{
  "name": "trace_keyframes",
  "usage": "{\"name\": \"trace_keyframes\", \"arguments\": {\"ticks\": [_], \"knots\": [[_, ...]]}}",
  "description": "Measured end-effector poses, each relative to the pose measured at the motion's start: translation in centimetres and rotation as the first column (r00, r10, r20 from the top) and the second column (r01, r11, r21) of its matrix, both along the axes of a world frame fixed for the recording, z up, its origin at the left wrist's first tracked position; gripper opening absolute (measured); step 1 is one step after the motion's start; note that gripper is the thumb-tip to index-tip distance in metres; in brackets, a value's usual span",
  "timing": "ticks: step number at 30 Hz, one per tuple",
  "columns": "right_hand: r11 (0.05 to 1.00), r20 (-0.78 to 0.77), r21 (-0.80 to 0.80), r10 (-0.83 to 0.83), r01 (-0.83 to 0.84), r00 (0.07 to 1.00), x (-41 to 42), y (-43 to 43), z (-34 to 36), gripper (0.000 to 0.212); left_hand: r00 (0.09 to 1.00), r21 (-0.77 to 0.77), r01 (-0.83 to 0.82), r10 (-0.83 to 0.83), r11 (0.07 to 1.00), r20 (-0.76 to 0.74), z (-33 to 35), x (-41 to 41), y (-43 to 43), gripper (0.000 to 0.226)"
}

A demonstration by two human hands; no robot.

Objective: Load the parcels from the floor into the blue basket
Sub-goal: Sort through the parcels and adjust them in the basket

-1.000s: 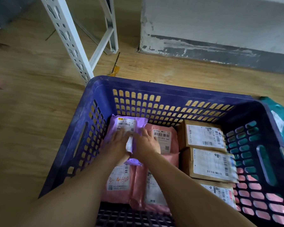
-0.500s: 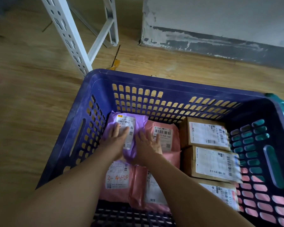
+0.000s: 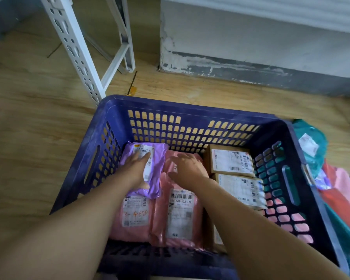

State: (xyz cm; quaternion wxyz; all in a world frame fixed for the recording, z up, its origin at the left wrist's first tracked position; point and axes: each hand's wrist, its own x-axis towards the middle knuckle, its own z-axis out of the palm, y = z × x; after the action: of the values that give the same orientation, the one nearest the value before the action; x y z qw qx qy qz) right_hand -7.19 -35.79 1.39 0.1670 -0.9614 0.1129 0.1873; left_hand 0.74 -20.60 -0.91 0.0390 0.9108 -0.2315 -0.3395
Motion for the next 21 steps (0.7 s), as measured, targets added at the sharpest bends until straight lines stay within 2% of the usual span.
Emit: {"name": "trace_keyframes", "arguments": {"ticks": [6,11,16,21], "knots": [[0.997,0.078,0.006,-0.083,0.083,0.993,-2.8,-1.5,3.6,0.04,0.984,-0.257,0.041,0.004,0.966,0.176,4.6,-1.6,-3.7,0.067],[0.979,0.131,-0.003,-0.202,0.204,0.971,-5.8,-3.0,5.8,0.019,0.975,-0.365,0.118,-0.039,0.923,0.217,7.6,-4.8,-7.3,0.066],[0.961,0.19,0.019,-0.274,0.275,0.943,-9.7,-4.1,9.0,0.036,0.95,-0.406,0.226,-0.109,0.885,0.291,10.3,-8.0,-10.0,0.071],[0.946,0.266,0.005,-0.314,0.324,0.912,-13.3,-5.9,11.0,0.047,0.922,-0.432,0.339,-0.203,0.836,0.331,12.9,-10.7,-12.2,0.064]]}}
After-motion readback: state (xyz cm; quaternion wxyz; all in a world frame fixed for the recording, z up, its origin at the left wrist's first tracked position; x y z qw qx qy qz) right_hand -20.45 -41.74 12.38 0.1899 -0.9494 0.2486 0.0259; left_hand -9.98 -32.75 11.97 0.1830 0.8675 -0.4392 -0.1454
